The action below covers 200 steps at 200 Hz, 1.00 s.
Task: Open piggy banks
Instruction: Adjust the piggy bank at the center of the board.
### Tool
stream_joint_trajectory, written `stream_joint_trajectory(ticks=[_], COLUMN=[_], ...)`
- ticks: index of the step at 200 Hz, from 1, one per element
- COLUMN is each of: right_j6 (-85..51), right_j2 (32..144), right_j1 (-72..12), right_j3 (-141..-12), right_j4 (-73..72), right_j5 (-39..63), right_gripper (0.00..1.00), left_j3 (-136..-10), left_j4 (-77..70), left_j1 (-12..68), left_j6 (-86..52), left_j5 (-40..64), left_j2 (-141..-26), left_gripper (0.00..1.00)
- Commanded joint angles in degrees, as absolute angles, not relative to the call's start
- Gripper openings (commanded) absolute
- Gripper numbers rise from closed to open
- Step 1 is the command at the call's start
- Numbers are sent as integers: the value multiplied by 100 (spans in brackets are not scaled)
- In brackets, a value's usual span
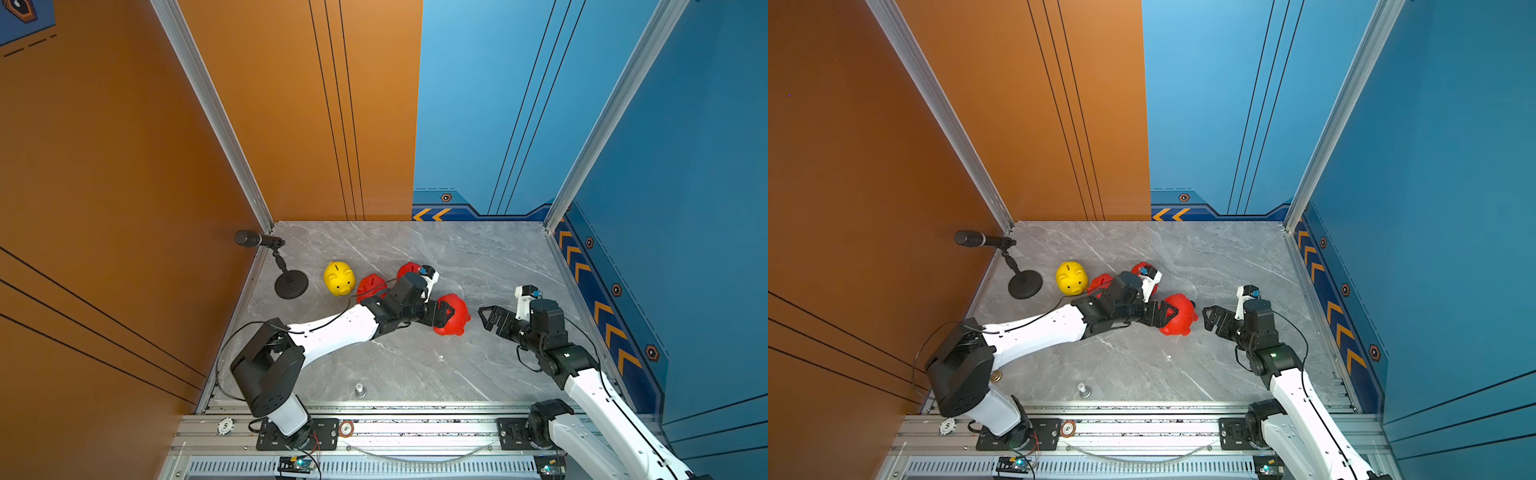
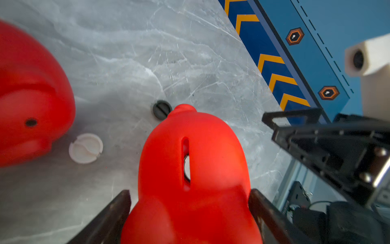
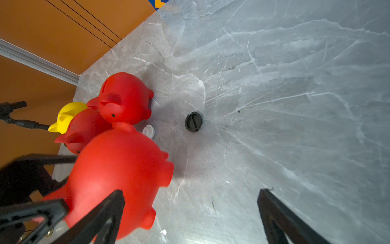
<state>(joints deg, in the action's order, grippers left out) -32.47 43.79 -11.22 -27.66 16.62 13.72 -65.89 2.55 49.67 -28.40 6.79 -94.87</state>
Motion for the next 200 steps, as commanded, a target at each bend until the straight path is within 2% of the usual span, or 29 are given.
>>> stream_joint_trajectory(ticks=[1, 46, 91, 131, 151, 179, 184, 188, 200], right_j6=[-3003, -2944, -2823, -2718, -2707, -2665, -2657, -2651, -2638], right_j2=[4224, 4105, 4061, 4137, 4198, 4260, 4279, 4301, 4387], right_j1=[-1076, -1055, -1050, -1062, -1059, -1069, -1068, -1071, -1078], right_j3=[-2723, -2620, -2533, -2540, -2548, -2588, -2591, -2599, -2609], right_j4=[2083, 2140, 2051, 2028, 1988, 1960, 1956, 1937, 1883], right_j5=[1451, 1456, 1769, 1951, 2000, 1991, 1987, 1997, 2045], right_gripper=[100, 100, 100, 100, 100, 100, 100, 100, 100], left_j3=[-7343, -8632, -9694, -10158, -10288, -10318, -10325, -10335, -10375], left_j4=[1026, 1555, 1613, 1558, 1591, 1598, 1601, 1601, 1641], left_j1=[5036, 5037, 4939, 4917, 4931, 4950, 4963, 4966, 4975], left_j6=[-2302, -1966, -1749, -1732, -1738, -1839, -1845, -1846, -1854], left_j5=[-250, -1152, -1539, -1784, -1851, -1833, -1820, -1786, -1745], left_j2=[-9876, -10854, -11804, -12344, -12514, -12542, -12530, -12532, -12510], left_gripper=[55, 55, 55, 56, 63, 84, 85, 91, 96])
